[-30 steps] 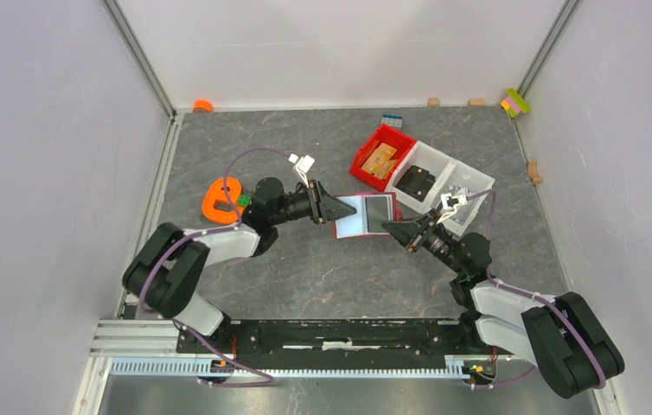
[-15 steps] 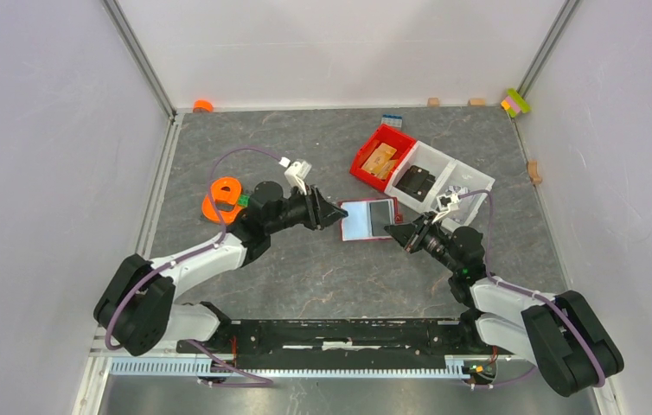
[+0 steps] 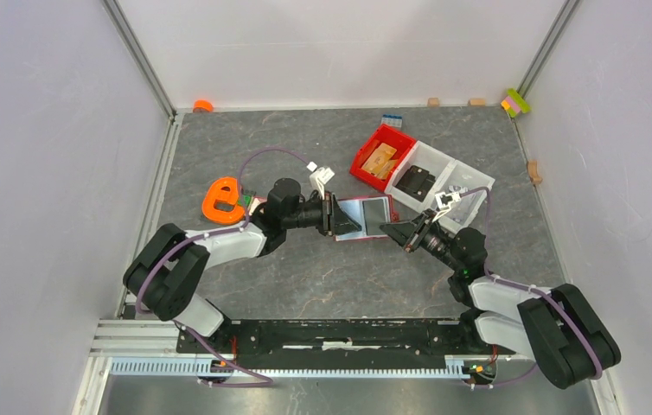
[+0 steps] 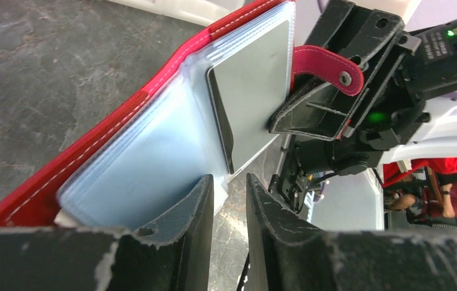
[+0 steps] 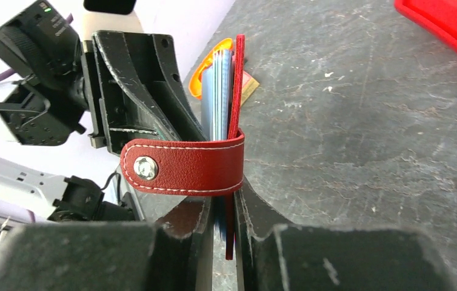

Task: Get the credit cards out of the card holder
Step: Remove the credit card from the card holder.

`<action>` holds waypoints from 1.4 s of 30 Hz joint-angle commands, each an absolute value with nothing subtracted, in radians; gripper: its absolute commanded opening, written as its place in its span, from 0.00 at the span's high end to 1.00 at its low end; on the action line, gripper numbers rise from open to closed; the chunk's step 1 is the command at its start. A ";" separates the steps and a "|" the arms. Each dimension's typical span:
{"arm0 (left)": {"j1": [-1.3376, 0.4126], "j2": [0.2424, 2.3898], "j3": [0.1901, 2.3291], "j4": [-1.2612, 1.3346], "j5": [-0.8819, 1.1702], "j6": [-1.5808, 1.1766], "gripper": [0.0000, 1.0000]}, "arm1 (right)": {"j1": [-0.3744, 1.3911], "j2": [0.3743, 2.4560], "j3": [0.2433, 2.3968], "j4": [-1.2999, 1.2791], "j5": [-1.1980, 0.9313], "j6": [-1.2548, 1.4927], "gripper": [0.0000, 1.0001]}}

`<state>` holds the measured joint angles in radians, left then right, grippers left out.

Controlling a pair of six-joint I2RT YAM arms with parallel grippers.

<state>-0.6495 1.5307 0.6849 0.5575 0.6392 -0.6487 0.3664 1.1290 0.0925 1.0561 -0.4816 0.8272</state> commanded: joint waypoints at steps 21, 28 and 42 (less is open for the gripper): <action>-0.625 1.518 0.689 0.734 0.718 -0.741 0.67 | 0.374 1.240 0.122 1.452 -0.640 0.999 1.00; -0.612 1.535 0.677 0.789 0.727 -0.781 0.64 | 0.374 1.242 0.123 1.464 -0.646 1.008 1.00; -0.603 1.561 0.642 0.988 0.782 -0.877 0.91 | 0.374 1.273 0.119 1.545 -0.664 1.058 1.00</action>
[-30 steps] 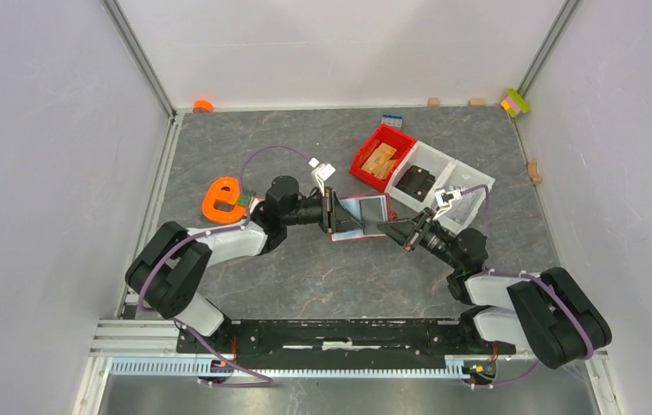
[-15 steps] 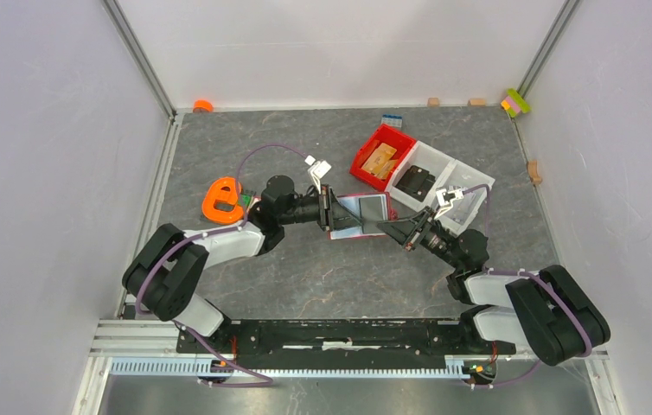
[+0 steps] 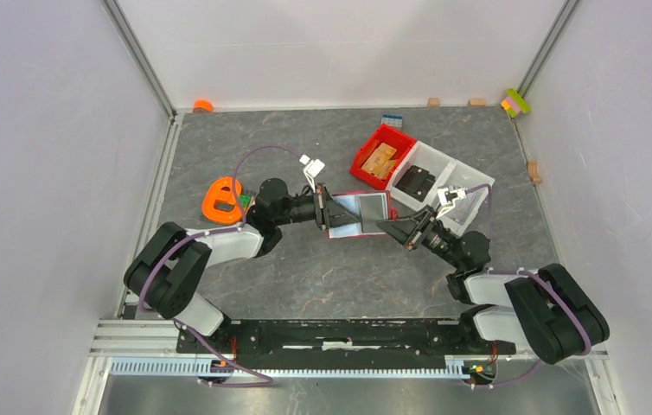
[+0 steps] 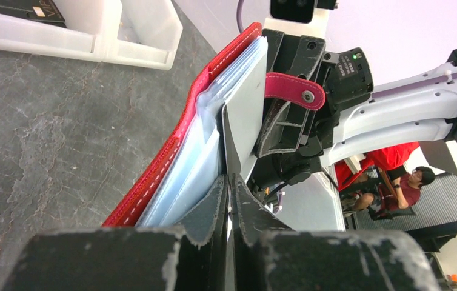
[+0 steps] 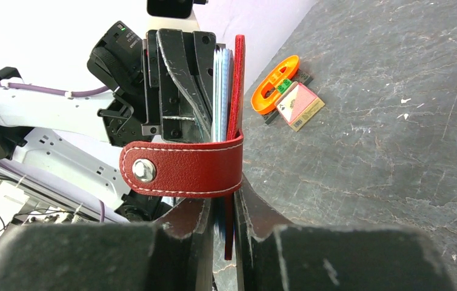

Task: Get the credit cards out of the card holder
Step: Remove the credit card from the card holder.

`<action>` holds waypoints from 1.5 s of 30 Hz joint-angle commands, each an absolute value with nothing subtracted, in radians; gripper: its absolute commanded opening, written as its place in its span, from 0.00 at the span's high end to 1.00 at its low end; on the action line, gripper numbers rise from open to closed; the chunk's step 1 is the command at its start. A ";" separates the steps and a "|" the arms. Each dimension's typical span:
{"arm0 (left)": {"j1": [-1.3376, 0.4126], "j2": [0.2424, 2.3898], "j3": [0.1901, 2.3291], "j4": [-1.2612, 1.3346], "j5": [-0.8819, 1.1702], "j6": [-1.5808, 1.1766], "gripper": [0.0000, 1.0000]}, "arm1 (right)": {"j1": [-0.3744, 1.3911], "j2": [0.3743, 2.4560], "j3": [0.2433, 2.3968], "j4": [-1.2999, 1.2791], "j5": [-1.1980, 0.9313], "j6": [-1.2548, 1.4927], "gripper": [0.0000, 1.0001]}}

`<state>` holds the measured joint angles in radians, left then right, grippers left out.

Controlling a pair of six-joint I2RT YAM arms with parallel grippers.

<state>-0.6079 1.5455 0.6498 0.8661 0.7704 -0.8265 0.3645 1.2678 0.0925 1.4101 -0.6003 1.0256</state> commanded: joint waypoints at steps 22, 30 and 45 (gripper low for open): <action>-0.619 1.575 0.677 0.900 0.789 -0.836 0.81 | 0.405 1.309 0.140 1.583 -0.687 1.084 1.00; -0.616 1.544 0.633 1.058 0.815 -0.889 0.81 | 0.406 1.312 0.138 1.600 -0.689 1.094 1.00; -0.611 1.562 0.631 1.106 0.829 -0.924 0.98 | 0.402 1.310 0.131 1.620 -0.689 1.099 0.83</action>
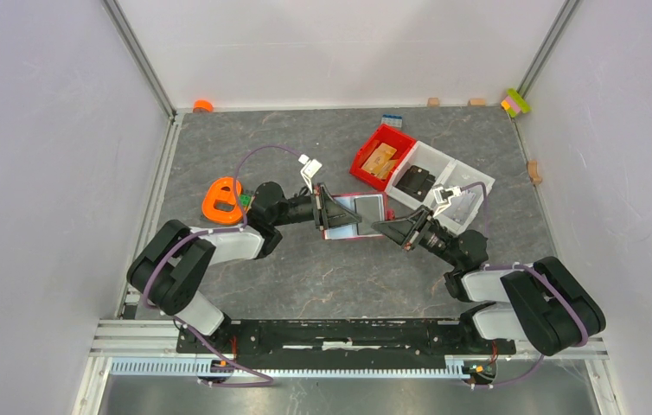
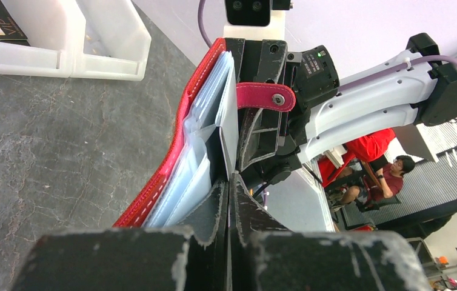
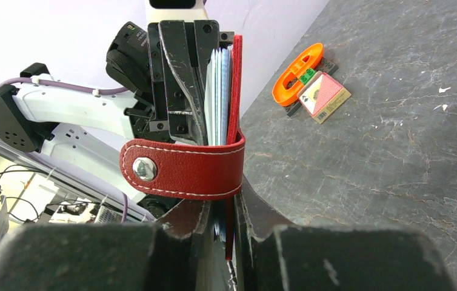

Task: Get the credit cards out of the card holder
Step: Remove the credit card from the card holder.

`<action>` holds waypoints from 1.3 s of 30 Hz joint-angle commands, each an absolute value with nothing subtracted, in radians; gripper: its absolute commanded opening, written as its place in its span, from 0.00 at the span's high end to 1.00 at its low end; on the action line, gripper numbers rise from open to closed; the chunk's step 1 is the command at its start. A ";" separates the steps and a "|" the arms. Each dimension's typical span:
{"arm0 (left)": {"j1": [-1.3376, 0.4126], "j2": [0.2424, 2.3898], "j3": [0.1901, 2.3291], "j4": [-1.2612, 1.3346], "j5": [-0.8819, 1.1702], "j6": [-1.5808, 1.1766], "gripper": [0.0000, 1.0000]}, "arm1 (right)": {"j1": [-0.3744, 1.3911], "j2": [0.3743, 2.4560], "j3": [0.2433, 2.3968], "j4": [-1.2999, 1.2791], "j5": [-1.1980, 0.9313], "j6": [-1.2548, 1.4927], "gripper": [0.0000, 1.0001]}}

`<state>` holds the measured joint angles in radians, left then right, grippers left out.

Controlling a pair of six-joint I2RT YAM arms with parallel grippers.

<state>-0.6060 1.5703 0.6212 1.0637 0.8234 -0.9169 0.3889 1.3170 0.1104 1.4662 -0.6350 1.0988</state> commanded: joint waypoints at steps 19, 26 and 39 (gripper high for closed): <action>-0.593 1.614 0.671 1.003 0.832 -0.933 0.98 | 0.343 1.277 0.092 1.615 -0.666 1.095 0.76; -0.576 1.614 0.660 1.012 0.825 -0.948 0.97 | 0.311 1.278 0.072 1.613 -0.651 1.106 0.93; -0.559 1.645 0.651 1.098 0.842 -1.015 0.86 | 0.270 1.252 0.044 1.565 -0.625 1.104 1.00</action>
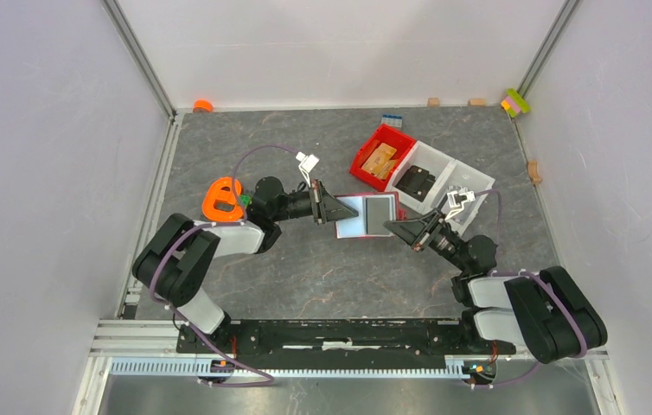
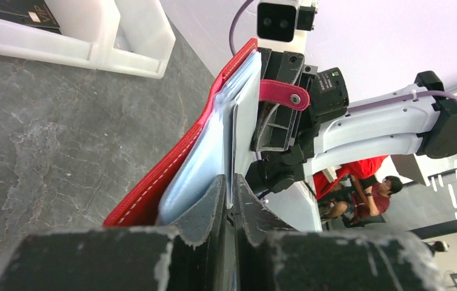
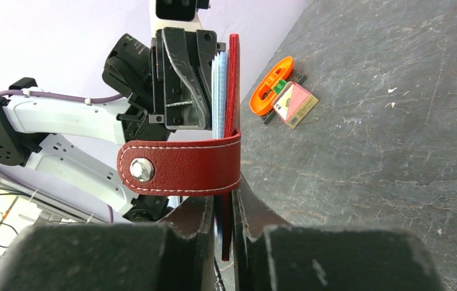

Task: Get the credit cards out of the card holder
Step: Remove the credit card from the card holder.

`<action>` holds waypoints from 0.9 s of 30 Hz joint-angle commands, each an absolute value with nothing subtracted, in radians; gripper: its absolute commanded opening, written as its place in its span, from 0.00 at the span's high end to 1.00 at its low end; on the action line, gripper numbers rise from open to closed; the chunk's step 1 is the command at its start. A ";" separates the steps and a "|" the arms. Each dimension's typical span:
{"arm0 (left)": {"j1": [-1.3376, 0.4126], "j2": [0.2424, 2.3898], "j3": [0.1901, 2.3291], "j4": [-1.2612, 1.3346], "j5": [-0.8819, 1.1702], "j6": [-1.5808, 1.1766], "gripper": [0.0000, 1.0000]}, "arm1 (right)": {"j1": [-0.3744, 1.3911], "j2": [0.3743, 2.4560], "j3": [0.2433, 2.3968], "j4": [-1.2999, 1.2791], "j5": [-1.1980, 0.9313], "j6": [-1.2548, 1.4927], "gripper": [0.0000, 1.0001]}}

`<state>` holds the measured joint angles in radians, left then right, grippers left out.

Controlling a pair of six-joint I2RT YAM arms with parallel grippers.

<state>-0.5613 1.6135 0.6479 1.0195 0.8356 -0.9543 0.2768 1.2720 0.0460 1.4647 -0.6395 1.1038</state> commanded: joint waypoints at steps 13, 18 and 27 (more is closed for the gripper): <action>-0.575 1.662 0.663 1.084 0.850 -1.004 0.60 | 0.274 1.357 0.054 1.739 -0.666 1.208 1.00; -0.590 1.680 0.686 1.072 0.868 -1.001 0.60 | 0.289 1.373 0.065 1.750 -0.673 1.217 1.00; -0.605 1.713 0.706 1.098 0.892 -1.025 0.71 | 0.313 1.411 0.083 1.782 -0.685 1.234 1.00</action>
<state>-0.5892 1.7050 0.6662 1.0496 0.8577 -1.0412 0.2932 1.3964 0.0498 1.4666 -0.6544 1.2186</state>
